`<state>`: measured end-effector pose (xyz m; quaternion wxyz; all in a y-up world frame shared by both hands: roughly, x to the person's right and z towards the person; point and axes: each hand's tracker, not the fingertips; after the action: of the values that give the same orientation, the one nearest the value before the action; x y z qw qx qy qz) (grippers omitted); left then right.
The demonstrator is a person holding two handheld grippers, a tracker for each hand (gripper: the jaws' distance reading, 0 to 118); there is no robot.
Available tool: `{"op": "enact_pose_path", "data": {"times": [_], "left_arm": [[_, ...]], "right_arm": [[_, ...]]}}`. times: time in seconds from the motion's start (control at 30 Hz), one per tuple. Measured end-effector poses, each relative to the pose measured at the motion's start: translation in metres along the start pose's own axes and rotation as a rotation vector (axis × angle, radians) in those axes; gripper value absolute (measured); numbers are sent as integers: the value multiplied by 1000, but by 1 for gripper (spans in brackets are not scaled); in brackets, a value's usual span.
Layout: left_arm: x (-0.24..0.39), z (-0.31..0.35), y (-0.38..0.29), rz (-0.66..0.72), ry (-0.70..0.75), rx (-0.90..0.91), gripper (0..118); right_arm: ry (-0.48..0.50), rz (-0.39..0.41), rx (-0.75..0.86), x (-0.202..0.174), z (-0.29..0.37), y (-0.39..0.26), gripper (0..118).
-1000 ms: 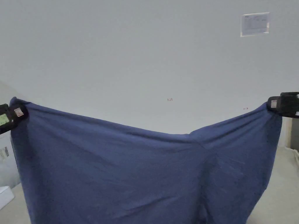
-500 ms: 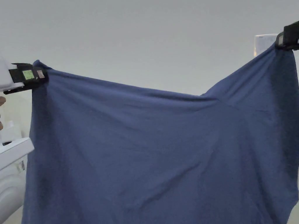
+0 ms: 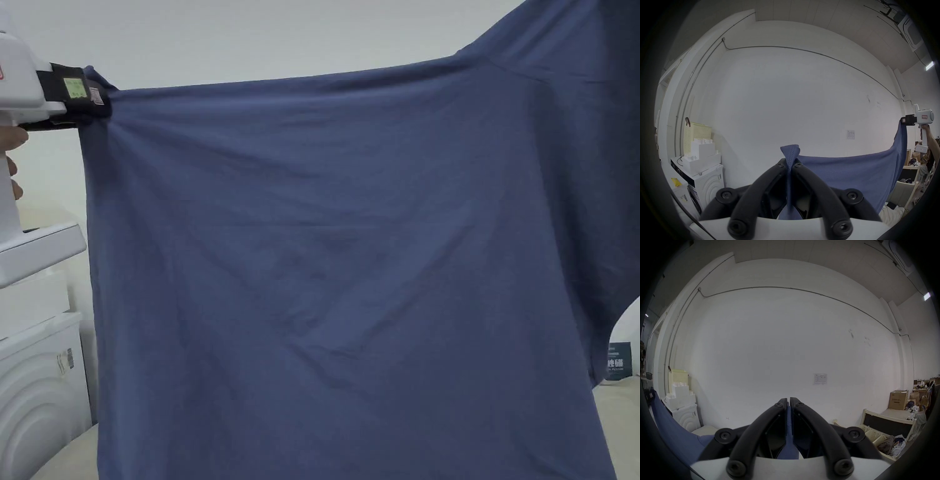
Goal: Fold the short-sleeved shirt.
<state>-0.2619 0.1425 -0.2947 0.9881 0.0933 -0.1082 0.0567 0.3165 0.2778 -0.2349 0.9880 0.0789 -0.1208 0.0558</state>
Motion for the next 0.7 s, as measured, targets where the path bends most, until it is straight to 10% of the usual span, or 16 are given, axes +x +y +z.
{"op": "enact_pose_path", "data": {"times": [0.7], "left_arm": [[-9,-153,-73,-27,57,-156,3]], "right_arm": [[-41,39,-93,-48,-162,-53,2]]}}
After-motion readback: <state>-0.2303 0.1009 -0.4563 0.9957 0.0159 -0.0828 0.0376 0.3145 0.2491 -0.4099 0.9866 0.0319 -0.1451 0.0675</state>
